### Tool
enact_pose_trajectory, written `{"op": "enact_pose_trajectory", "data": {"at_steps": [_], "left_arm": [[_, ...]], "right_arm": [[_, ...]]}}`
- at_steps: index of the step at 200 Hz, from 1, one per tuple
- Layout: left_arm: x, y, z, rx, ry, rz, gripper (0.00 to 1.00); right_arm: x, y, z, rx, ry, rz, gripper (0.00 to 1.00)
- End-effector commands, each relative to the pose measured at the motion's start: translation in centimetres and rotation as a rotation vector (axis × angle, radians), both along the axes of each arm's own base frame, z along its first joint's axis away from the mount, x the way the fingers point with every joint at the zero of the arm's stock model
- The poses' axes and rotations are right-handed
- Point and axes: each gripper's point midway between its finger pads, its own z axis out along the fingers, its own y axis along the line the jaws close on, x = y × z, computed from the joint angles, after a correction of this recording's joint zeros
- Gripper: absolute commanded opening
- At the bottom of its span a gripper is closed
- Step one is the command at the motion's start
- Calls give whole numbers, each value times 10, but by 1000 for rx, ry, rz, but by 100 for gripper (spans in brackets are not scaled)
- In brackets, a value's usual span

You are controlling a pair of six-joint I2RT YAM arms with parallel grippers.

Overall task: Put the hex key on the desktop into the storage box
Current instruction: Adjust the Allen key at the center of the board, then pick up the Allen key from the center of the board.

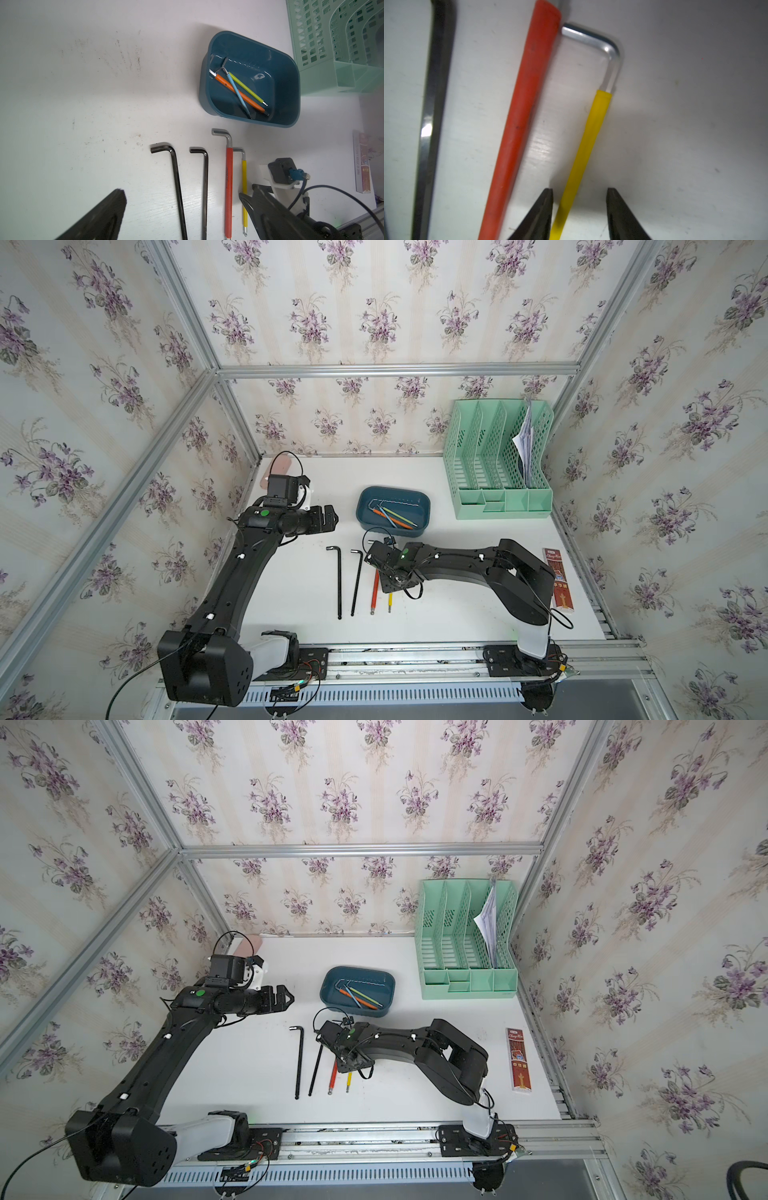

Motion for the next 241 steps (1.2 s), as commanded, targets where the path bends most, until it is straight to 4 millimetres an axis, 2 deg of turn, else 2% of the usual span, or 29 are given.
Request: {"op": "enact_pose_trajectory", "data": {"at_steps": [1, 35, 49, 69, 90, 123, 153, 180, 219, 241], "left_arm": [[0, 1, 0, 7, 0, -2, 99], [0, 1, -1, 7, 2, -2, 99], [0, 1, -2, 7, 4, -2, 99], [0, 1, -2, 11, 7, -2, 99], [0, 2, -2, 14, 4, 0, 99], [0, 2, -1, 12, 2, -1, 99], [0, 2, -2, 14, 7, -1, 99], [1, 3, -1, 22, 1, 2, 99], [0, 5, 0, 26, -4, 7, 99], [1, 5, 0, 26, -1, 7, 99]], "right_arm": [[-7, -37, -8, -125, 12, -18, 48], [-9, -52, -2, -108, 12, -43, 48], [-8, -46, 5, -74, 1, -37, 48], [-4, -27, 14, 22, -5, 9, 48], [5, -26, 15, 23, -4, 16, 48], [12, -28, 7, -11, 19, 42, 47], [7, -31, 1, -49, 59, 97, 46], [-1, -32, -13, -78, 126, 140, 46], [-8, -44, -37, -120, 157, 126, 43], [-14, -57, -47, -150, 166, 103, 38]]}}
